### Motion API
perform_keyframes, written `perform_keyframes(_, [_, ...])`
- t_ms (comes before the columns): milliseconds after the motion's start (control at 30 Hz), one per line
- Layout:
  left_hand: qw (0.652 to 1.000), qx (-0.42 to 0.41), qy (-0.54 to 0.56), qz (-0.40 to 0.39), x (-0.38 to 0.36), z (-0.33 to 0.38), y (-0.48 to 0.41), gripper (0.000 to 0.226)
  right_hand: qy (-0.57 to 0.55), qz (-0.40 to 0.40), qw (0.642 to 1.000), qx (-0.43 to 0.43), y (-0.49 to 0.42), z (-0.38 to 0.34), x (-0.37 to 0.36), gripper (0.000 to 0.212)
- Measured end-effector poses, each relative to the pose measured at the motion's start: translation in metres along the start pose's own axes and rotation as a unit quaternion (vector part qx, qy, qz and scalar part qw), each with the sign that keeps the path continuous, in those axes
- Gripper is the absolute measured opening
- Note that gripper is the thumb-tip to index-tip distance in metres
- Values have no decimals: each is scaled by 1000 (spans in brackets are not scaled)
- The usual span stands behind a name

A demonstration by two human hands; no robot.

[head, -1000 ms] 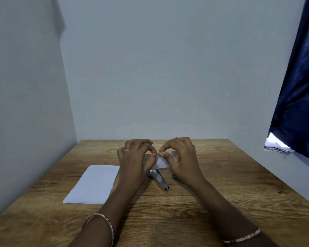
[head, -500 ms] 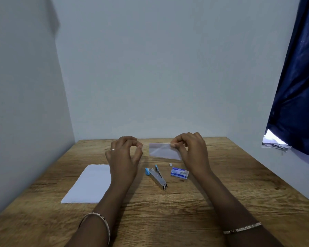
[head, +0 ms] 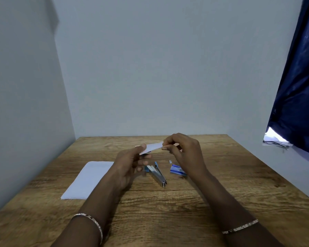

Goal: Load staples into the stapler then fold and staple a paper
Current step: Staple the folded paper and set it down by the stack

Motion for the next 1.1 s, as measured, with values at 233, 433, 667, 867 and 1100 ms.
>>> perform_keyframes(233, [993, -89, 56, 52, 16, 12, -3, 25, 25, -59, 995, -81, 10, 10, -24, 26])
perform_keyframes(433, [990, -122, 40, 65, 22, 12, -8, 15, 145, -220, 956, -129, 33, 14, -66, 71])
perform_keyframes(667, [988, -139, 13, 71, 25, 12, -12, 24, 162, -212, 951, -159, 33, 18, -68, 28])
perform_keyframes(867, [988, -142, 41, 54, 24, 11, -13, 26, -30, -86, 976, -199, 22, 20, -48, 38])
perform_keyframes(1100, [984, -166, 59, 3, 12, 14, -10, 25, -272, -73, 926, -253, 23, 31, -58, 43])
Point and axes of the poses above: each hand's wrist, its own y-axis away from the middle knuckle, its own x-axis out of the back of the hand, z = x × y, the point moved 8 cm from there along -y, towards the middle knuckle
